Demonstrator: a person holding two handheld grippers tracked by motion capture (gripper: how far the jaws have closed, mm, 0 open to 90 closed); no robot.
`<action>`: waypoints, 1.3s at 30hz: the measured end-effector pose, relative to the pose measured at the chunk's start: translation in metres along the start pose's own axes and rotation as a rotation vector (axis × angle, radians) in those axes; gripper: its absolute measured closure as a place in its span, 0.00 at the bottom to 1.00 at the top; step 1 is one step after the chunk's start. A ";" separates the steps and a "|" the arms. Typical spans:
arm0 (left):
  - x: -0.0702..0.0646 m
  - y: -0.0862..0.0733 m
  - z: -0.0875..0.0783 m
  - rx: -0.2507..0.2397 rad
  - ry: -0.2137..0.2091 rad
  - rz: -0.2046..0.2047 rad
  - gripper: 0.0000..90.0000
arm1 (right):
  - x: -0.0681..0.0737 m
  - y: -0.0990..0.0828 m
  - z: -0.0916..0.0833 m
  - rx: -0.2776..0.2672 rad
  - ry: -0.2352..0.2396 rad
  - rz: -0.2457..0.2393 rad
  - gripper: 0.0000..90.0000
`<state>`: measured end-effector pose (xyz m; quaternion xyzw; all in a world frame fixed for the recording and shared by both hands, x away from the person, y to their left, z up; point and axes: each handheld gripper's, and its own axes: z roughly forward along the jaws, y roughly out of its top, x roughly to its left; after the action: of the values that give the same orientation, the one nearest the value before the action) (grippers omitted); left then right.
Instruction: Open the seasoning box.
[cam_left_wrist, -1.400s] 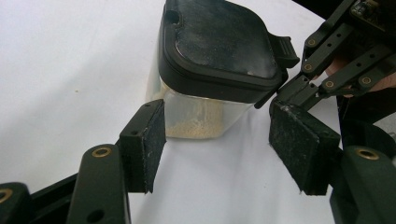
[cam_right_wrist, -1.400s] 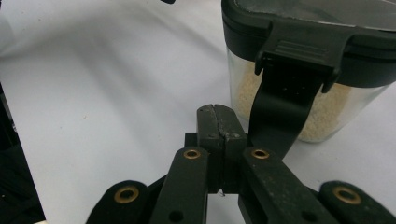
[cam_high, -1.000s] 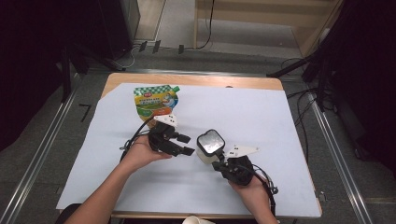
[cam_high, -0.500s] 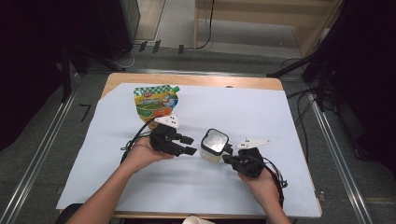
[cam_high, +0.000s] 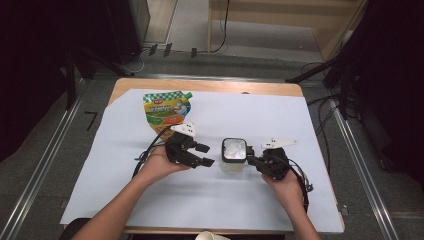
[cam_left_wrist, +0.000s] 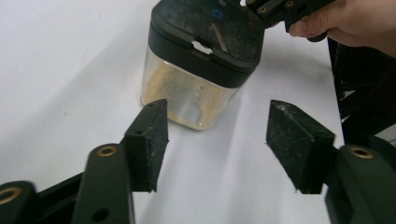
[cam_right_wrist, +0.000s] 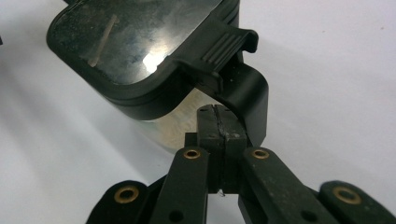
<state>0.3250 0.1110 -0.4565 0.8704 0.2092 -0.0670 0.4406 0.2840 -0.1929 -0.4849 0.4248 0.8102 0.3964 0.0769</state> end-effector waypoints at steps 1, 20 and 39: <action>0.001 0.001 0.001 -0.012 -0.010 -0.003 0.41 | 0.000 0.000 0.000 0.001 -0.002 0.003 1.00; 0.011 0.032 0.017 0.046 -0.026 0.069 0.29 | -0.022 0.005 -0.021 -0.030 -0.059 0.043 1.00; 0.004 0.028 0.040 0.042 0.011 0.141 0.23 | -0.019 0.009 0.000 -0.005 -0.112 0.039 1.00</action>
<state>0.3430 0.0660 -0.4608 0.8924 0.1482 -0.0350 0.4248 0.3014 -0.2044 -0.4823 0.4616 0.7954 0.3755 0.1154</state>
